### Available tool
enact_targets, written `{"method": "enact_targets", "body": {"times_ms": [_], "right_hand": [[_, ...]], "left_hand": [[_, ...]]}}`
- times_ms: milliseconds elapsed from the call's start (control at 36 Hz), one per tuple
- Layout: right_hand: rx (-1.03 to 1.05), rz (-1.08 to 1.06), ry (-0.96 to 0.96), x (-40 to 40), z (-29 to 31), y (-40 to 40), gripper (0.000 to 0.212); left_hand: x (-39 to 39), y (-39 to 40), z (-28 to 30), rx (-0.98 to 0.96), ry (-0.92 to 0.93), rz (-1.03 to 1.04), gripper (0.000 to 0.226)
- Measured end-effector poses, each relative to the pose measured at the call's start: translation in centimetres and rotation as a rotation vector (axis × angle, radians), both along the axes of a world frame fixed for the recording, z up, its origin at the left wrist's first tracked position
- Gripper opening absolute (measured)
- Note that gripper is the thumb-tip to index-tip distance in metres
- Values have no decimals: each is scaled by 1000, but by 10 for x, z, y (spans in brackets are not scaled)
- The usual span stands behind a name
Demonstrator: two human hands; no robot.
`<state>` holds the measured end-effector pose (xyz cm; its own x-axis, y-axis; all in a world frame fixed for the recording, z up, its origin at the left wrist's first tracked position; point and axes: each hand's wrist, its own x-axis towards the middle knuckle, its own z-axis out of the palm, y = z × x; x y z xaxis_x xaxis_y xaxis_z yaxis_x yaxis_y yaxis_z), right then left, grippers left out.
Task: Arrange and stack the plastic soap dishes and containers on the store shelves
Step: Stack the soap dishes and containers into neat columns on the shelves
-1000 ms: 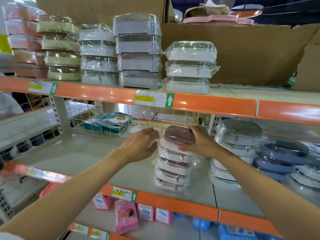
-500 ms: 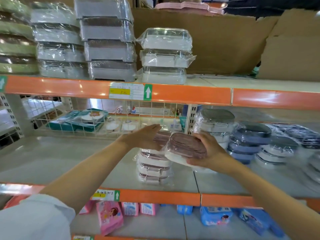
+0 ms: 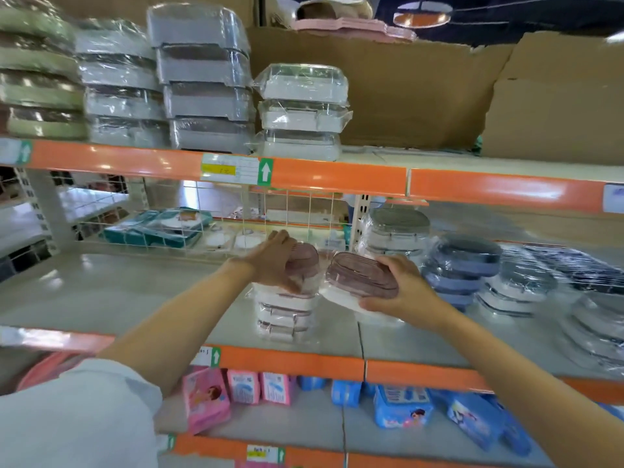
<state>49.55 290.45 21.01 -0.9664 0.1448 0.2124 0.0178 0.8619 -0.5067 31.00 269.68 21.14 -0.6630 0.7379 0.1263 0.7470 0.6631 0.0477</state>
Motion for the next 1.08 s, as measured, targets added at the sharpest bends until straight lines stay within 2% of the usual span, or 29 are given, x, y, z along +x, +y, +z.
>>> {"method": "enact_targets", "body": {"times_ms": [83, 194, 361, 500, 611, 722, 861, 917, 1000, 1083], "right_hand": [[-34, 25, -7, 14, 2, 0, 93], [-67, 66, -16, 38, 0, 2, 93], [-102, 155, 40, 68, 7, 2, 87], [-154, 197, 100, 85, 26, 0, 85], [-228, 223, 174, 91, 53, -1, 78], [-291, 243, 251, 90, 89, 2, 53], [-266, 154, 379, 72, 126, 20, 85], [-274, 129, 392, 65, 139, 30, 94], [-268, 116, 394, 49, 158, 47, 87], [-256, 73, 372, 26, 175, 64, 97]], "left_hand": [[27, -11, 2, -38, -28, 43, 94], [69, -25, 9, -98, -33, 87, 114], [127, -40, 29, 65, 26, 143, 96], [157, -50, 57, 137, 39, 171, 116], [173, -52, 88, 246, 72, 195, 120], [179, -52, 124, 367, 53, 222, 120], [168, -47, 164, 335, 1, 224, 115], [165, -41, 178, 295, -44, 219, 105], [164, -33, 200, 300, -122, 134, 95], [160, -28, 226, 370, -135, 77, 94]]}}
